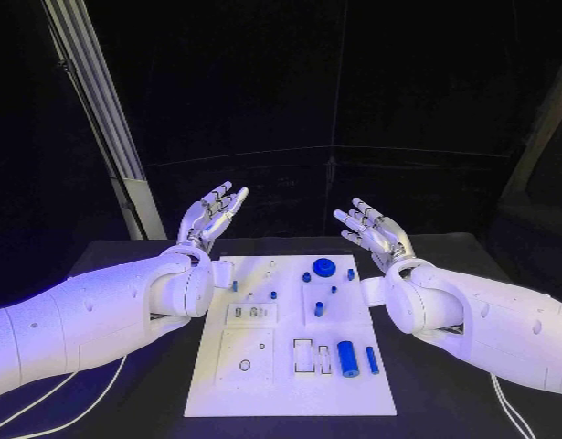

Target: Assemble the parts on the task board

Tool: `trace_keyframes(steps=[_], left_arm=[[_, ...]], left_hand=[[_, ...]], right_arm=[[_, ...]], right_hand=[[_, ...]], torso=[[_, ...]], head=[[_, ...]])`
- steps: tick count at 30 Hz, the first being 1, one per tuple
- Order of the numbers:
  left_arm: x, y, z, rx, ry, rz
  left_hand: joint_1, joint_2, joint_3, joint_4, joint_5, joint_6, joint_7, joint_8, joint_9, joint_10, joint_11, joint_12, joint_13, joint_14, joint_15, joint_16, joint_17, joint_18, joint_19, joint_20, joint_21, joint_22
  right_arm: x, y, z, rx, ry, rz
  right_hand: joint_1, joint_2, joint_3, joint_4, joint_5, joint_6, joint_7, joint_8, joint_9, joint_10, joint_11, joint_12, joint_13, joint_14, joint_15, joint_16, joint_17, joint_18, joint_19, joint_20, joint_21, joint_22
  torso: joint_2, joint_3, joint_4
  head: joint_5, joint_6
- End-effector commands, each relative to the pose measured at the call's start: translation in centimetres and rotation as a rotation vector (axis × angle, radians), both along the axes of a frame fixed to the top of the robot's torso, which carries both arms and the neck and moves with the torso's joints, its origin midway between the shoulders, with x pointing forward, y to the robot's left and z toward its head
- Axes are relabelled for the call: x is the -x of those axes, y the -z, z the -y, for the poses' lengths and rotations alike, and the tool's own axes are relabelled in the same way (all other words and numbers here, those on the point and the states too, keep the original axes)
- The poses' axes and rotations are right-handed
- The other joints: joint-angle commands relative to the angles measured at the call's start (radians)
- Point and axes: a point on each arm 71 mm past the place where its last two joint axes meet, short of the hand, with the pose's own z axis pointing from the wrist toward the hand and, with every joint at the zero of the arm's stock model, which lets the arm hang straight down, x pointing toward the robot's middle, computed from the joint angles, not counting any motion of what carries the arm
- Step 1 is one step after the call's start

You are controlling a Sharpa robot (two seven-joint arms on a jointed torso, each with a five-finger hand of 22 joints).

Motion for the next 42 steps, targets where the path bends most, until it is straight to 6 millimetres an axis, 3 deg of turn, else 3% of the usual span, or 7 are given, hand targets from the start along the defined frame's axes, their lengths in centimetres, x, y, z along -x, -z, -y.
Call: trace_keyframes(steps=[1,3,7,16,27,38,42], left_arm=[[-0.2,-0.5,0.4,0.067,0.064,0.055],[-0.2,-0.5,0.4,0.067,0.064,0.055],[-0.2,-0.5,0.4,0.067,0.064,0.055],[0.2,0.3,-2.2,0.069,0.054,0.038],[1.6,-0.1,-2.4,0.09,0.107,0.032],[3.4,-1.0,-2.2,0.116,0.132,0.032],[3.8,-1.1,-2.0,0.13,0.15,0.023]], left_hand=[[0.048,0.002,0.006,0.014,0.007,0.023,0.108,0.008,0.003,0.025,0.007,0.016,0.003,0.027,0.009,0.006,0.004,0.019,0.004,0.016,0.008,0.002],[0.051,0.002,0.006,0.012,0.007,0.032,0.11,0.009,0.004,0.033,0.009,0.025,0.004,0.038,0.01,0.011,0.006,0.017,0.007,0.016,0.009,0.003],[0.078,0.01,0.011,-0.008,0.006,0.193,0.131,0.044,0.023,0.188,0.041,0.115,0.02,0.232,0.013,0.083,0.035,0.013,0.102,0.016,0.045,0.024],[0.109,0.028,0.0,-0.045,0.006,0.596,0.113,0.113,0.044,0.51,-0.004,0.193,0.014,0.554,-0.072,0.197,0.063,0.085,0.581,0.007,0.238,0.11],[0.125,0.028,-0.007,-0.072,0.005,0.621,0.107,0.094,0.034,0.549,-0.011,0.174,0.011,0.585,-0.08,0.183,0.052,0.086,0.641,-0.003,0.248,0.105],[0.138,0.034,-0.002,-0.109,0.005,0.69,0.086,0.101,0.034,0.634,-0.037,0.164,0.013,0.693,-0.112,0.199,0.068,0.086,0.745,-0.035,0.268,0.099],[0.137,0.035,-0.001,-0.11,0.005,0.691,0.086,0.101,0.034,0.637,-0.038,0.161,0.013,0.697,-0.113,0.198,0.069,0.086,0.749,-0.036,0.267,0.098]], right_arm=[[0.0,0.3,-1.2,0.041,-0.21,0.007],[-0.1,0.4,-1.3,0.049,-0.236,0.004],[-0.2,0.6,-1.3,0.058,-0.264,0.001],[-1.4,0.4,1.7,0.35,-0.175,0.211],[-2.6,-2.0,1.9,0.552,-0.213,0.335],[-4.0,-4.2,1.3,0.914,-0.309,0.364],[-4.3,-4.7,0.5,1.041,-0.34,0.371]], right_hand=[[0.083,0.011,0.015,-0.031,0.013,0.046,0.128,0.009,0.006,0.044,0.031,0.009,0.006,0.048,0.024,0.012,0.006,0.017,0.032,0.013,0.009,0.005],[0.115,0.008,0.019,-0.051,0.008,0.097,0.14,0.017,0.011,0.103,0.042,0.016,0.011,0.126,0.033,0.023,0.012,0.023,0.106,0.012,0.026,0.015],[0.198,0.0,0.035,-0.102,0.004,0.395,0.14,0.086,0.048,0.557,0.045,0.126,0.057,0.61,0.019,0.147,0.058,0.088,0.441,0.006,0.143,0.068],[0.234,-0.001,0.067,-0.148,0.005,0.74,0.098,0.117,0.052,0.809,-0.016,0.14,0.04,0.863,-0.056,0.161,0.041,0.114,0.637,-0.047,0.238,0.088],[0.236,-0.019,0.125,-0.191,-0.006,0.852,0.071,0.097,0.05,0.963,-0.058,0.102,0.041,1.078,-0.124,0.179,0.065,0.111,0.761,-0.12,0.357,0.139],[0.249,-0.056,0.143,-0.189,-0.047,0.906,0.046,0.073,0.049,1.033,-0.095,0.064,0.045,1.316,-0.184,0.303,0.177,0.111,0.879,-0.183,0.589,0.27],[0.224,-0.056,0.153,-0.179,-0.068,0.91,0.043,0.058,0.048,1.033,-0.098,0.049,0.045,1.319,-0.188,0.399,0.25,0.11,0.873,-0.187,0.66,0.315]], torso=[[0.0,-0.0001,-0.0003],[0.0,-0.0001,-0.0003],[0.0,-0.0001,-0.0003],[0.007,-0.0041,0.0062],[0.047,-0.0048,0.0156],[0.103,-0.0213,0.049],[0.114,-0.0178,0.052]], head=[[0.0,0.0],[0.0,0.0],[0.0,0.0],[-0.008,-0.016],[-0.019,-0.005],[-0.05,0.016],[-0.049,0.021]])
